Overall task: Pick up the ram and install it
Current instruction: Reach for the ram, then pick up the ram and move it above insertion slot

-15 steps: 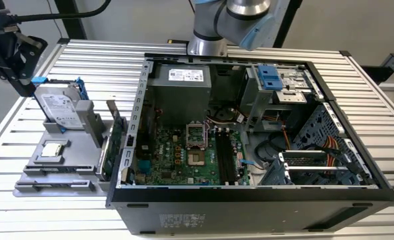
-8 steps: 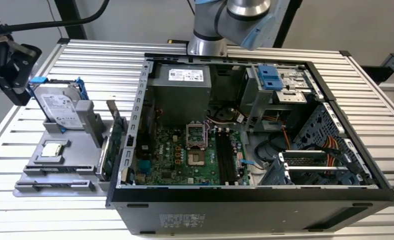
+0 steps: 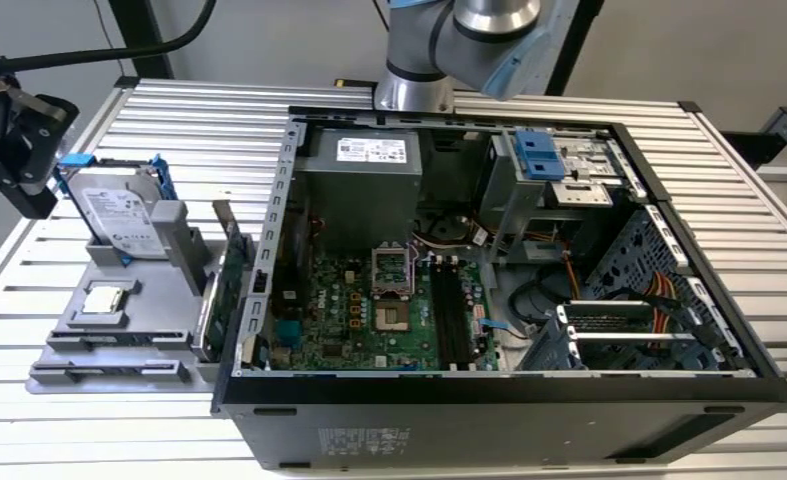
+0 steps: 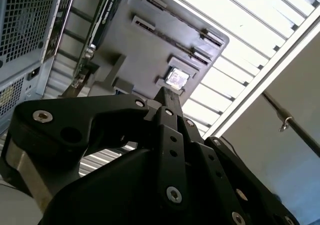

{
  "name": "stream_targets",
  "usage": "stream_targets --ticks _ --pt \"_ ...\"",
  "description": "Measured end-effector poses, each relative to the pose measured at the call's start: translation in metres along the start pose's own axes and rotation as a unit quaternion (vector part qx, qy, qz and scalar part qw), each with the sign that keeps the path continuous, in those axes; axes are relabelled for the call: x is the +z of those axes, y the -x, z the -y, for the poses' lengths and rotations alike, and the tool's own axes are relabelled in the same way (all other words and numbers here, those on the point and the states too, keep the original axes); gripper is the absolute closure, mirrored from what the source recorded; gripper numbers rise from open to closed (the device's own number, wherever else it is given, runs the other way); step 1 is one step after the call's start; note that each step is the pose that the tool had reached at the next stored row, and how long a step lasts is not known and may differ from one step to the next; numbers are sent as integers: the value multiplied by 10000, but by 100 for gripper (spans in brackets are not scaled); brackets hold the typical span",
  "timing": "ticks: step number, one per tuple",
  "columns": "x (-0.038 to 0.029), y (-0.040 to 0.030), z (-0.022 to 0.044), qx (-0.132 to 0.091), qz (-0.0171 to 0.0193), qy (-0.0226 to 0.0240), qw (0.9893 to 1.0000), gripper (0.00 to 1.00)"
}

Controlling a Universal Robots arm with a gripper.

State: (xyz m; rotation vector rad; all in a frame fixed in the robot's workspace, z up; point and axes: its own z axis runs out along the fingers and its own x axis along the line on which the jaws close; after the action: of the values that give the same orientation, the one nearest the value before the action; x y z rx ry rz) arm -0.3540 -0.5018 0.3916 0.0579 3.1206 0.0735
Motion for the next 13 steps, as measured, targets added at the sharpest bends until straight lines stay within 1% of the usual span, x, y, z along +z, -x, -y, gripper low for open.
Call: stream_targets --ticks 13 --pt "-1 -1 28 0 0 0 10000 100"
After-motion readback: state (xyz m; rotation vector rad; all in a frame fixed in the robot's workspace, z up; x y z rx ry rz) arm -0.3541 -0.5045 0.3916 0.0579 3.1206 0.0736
